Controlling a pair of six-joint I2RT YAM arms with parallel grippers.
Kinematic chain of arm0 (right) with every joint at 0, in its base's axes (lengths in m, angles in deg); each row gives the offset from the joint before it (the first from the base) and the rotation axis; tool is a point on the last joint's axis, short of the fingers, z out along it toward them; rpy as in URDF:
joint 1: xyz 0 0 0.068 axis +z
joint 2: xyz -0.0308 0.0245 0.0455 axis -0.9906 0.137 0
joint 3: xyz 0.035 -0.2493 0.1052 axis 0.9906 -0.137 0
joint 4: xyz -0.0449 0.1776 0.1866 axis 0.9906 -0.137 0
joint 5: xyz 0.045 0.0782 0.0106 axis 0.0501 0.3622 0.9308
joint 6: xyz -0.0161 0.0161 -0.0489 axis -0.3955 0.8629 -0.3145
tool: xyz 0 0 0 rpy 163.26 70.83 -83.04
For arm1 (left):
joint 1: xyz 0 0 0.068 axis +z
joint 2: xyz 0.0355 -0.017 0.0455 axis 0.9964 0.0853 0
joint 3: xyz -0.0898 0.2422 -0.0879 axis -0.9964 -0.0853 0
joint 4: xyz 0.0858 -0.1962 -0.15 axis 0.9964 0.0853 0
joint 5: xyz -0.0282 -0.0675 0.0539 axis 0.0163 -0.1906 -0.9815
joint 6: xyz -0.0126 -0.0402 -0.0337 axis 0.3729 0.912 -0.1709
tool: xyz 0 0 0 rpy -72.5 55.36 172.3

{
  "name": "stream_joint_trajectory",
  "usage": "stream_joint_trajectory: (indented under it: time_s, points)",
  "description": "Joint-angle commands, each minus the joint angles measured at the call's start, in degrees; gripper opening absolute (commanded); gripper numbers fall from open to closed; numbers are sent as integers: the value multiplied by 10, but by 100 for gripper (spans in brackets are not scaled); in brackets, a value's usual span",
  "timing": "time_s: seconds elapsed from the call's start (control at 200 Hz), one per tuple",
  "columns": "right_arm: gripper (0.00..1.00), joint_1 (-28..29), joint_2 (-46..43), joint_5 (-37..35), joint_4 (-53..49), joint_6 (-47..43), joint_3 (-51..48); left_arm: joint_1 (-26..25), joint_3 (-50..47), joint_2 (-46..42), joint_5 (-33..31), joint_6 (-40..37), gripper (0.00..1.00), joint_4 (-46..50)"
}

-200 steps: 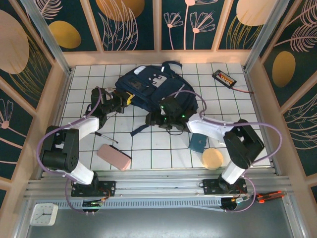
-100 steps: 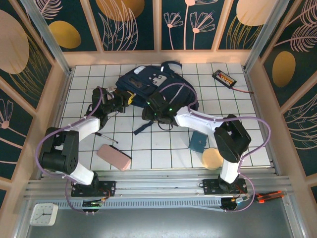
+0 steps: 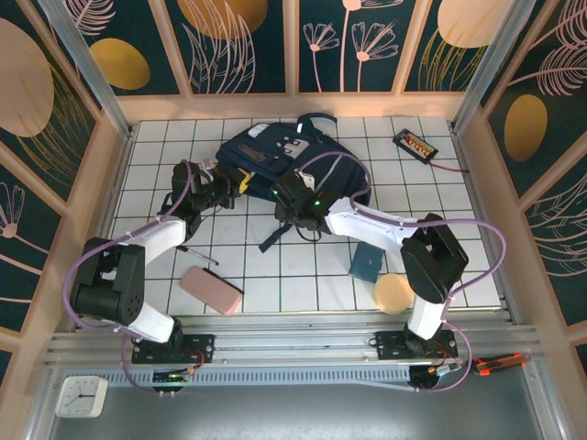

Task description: Pack books, pencil case, and school supplies into a backpack

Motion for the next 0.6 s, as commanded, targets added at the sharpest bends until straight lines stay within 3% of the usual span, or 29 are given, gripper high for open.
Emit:
stream_joint_trajectory:
  time_s: [0.0, 0.07, 0.11, 0.28, 0.596]
  points:
    - [24, -2, -31, -43, -6, 4, -4, -3, 4, -35, 24, 32, 0, -38]
    - [13, -3, -34, -43, -11, 5, -4, -3, 1, -37, 24, 31, 0, -38]
    - [0, -3, -37, -41, -16, 6, -7, -3, 0, -37, 24, 31, 0, -37]
    - [0, -6, -81, -29, -54, 20, -36, -1, 4, -39, 19, 11, 0, -16]
    - [0, -58, -218, 48, -94, 21, -180, 30, 11, -45, 15, -34, 0, 26]
